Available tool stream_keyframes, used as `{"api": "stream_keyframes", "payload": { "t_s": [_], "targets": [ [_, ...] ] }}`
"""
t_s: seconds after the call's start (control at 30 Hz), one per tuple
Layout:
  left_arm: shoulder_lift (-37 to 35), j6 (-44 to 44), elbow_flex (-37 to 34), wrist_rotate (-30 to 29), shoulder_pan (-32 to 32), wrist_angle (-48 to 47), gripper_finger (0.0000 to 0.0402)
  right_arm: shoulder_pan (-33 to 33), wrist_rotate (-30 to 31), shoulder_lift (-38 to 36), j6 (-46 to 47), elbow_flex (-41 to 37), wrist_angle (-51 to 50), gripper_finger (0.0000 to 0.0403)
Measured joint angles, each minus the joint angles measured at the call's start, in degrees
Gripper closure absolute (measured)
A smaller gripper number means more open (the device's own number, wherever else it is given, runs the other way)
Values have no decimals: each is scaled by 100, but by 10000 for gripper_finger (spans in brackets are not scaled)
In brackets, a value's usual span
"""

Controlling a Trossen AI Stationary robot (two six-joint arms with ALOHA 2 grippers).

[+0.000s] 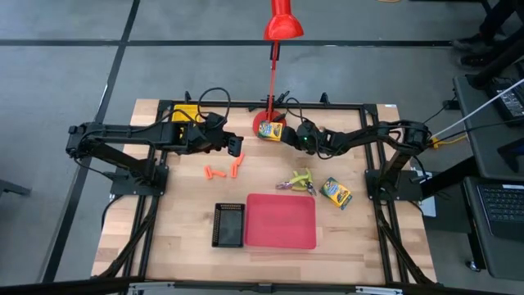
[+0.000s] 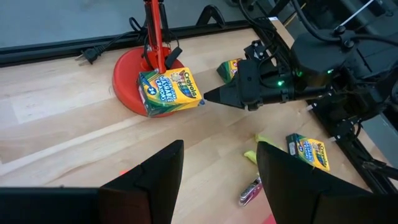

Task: Pick & Place School Supplies
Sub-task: Put the middle yellow crayon box into the red bin

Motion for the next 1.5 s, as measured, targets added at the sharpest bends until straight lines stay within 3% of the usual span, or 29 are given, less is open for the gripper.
{"api": "stream_keyframes", "payload": {
  "t_s": [0.43,0.7,1.03,1.5],
  "targets": [
    [2,-2,-2,24,-17,39,201,25,223,13,-1194,-13,-88,305],
    [2,0,-2,-6,-28,39,201,285,-448,-28,-454,-13,659,305],
    [2,4,-2,-15,-28,35,201,405,149,0,-367,-11,224,305],
    [2,5,-2,183,-31,35,201,285,444,165,-949,-11,-108,304]
  ]
}}
